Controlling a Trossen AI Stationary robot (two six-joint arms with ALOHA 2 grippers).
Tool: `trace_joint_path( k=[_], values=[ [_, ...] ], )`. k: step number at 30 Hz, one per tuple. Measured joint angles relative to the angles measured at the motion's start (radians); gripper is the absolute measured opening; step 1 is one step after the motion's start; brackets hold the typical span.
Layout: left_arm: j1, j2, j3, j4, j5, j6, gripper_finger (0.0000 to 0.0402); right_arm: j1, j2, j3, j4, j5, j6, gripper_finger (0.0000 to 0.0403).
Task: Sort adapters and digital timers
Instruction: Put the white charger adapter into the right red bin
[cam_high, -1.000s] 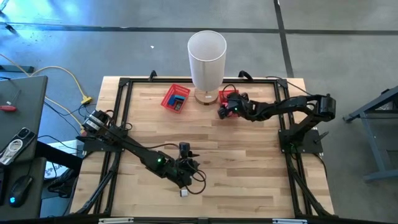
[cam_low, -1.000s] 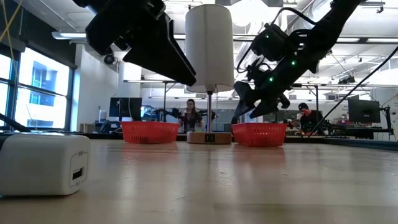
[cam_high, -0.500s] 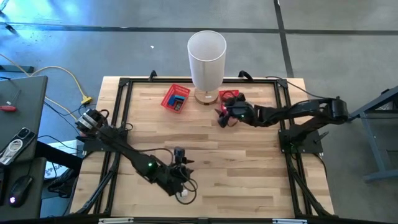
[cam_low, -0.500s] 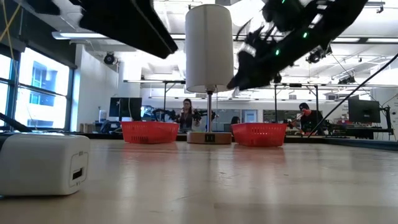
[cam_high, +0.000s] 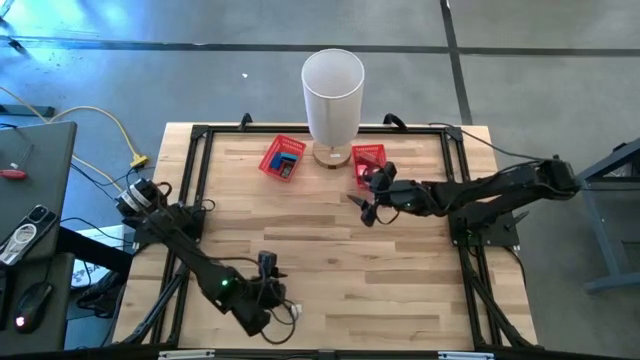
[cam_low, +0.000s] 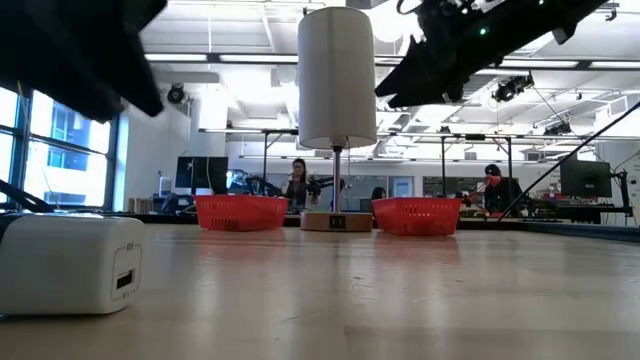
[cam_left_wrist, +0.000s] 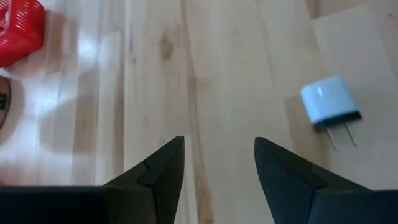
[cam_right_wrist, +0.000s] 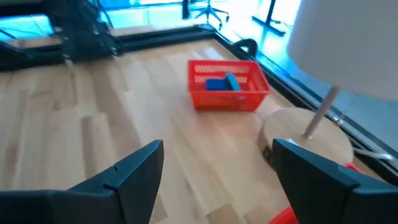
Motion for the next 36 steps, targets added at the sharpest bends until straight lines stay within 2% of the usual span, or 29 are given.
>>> trace_joint_path(
  k=[5, 8, 11, 15, 17, 21, 26, 27, 31, 34, 36],
  values=[
    [-0.035, -0.019, 0.000, -0.096, 0.004, -0.109, 0.0183, 0.042, 0.000, 0.000, -0.008, 0.000, 0.041, 0.0286],
    [-0.050, -0.053, 0.000, -0.186, 0.048, -0.183, 0.0183, 0.071, 0.000, 0.000, -0.008, 0.000, 0.057, 0.0286],
    [-0.071, -0.101, 0.000, -0.260, 0.118, -0.175, 0.0183, 0.102, 0.000, 0.000, -0.008, 0.000, 0.057, 0.0286],
    [-0.081, -0.194, 0.000, -0.366, 0.124, -0.157, 0.0183, 0.136, 0.000, 0.000, -0.002, 0.000, 0.070, 0.0286],
    [-0.067, -0.244, 0.000, -0.409, 0.086, -0.122, 0.0183, 0.146, 0.000, 0.000, -0.001, -0.001, 0.092, 0.0286],
    [-0.026, -0.347, 0.000, -0.522, -0.066, 0.015, 0.0183, 0.165, 0.000, 0.000, -0.002, 0.000, 0.117, 0.0286],
    [0.028, -0.444, 0.000, -0.560, -0.147, -0.131, 0.0183, 0.172, 0.000, 0.000, -0.002, 0.000, 0.135, 0.0286],
    [0.036, -0.453, 0.000, -0.562, -0.150, -0.122, 0.0183, 0.172, 0.000, 0.000, -0.002, 0.000, 0.135, 0.0286],
    [0.070, -0.461, -0.028, -0.561, -0.053, 0.078, 0.0183, 0.171, 0.001, 0.000, -0.002, 0.003, 0.142, 0.0286],
    [0.110, -0.461, -0.098, -0.505, -0.019, 0.088, 0.0183, 0.171, 0.001, 0.000, -0.002, 0.003, 0.160, 0.0286],
    [0.145, -0.465, -0.178, -0.445, 0.053, 0.087, 0.0183, 0.171, 0.001, 0.000, -0.002, 0.003, 0.161, 0.0286]
  ],
)
